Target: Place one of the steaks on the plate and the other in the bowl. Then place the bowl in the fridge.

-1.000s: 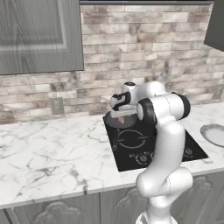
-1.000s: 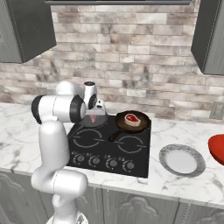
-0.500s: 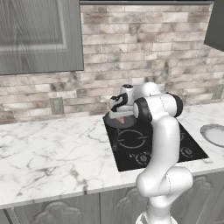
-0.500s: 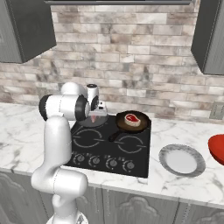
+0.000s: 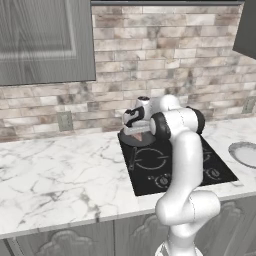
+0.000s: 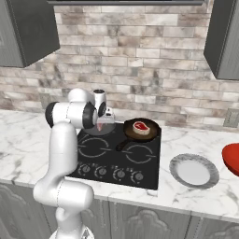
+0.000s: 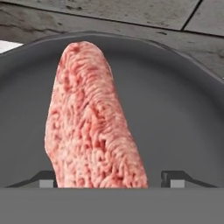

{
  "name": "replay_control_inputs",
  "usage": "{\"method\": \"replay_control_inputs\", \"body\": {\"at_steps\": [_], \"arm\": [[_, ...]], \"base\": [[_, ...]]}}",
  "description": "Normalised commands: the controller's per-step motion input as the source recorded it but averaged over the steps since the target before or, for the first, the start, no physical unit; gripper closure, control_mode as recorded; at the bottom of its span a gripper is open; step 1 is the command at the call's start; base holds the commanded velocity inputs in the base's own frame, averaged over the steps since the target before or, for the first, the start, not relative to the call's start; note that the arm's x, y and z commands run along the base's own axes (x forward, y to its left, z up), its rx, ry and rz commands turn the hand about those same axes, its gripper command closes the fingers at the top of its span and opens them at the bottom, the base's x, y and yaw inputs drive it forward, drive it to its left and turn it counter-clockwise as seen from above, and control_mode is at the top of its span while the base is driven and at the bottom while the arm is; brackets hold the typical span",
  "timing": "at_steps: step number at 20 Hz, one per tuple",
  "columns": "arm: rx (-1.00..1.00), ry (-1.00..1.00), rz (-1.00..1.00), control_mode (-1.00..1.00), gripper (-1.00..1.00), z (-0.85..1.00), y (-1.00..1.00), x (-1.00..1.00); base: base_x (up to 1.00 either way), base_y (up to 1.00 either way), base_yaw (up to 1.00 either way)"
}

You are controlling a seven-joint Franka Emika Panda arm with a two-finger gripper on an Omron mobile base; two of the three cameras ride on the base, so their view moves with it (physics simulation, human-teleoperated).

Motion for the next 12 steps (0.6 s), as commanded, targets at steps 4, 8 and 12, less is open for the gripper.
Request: {"method": "replay_control_inputs", "body": {"at_steps": [4,8,12], "arm": [[0.0,0.01,0.0,-1.0,1.0,-0.3,0.0,0.0],[0.01,-0.05,0.0,-1.0,1.0,-0.13,0.0,-0.11],[0.03,-0.27,-0.03,-1.0,1.0,0.19,0.0,-0.22]], "base": [[0.0,0.0,0.0],[0.0,0.0,0.0],[0.0,0.0,0.0]]}}
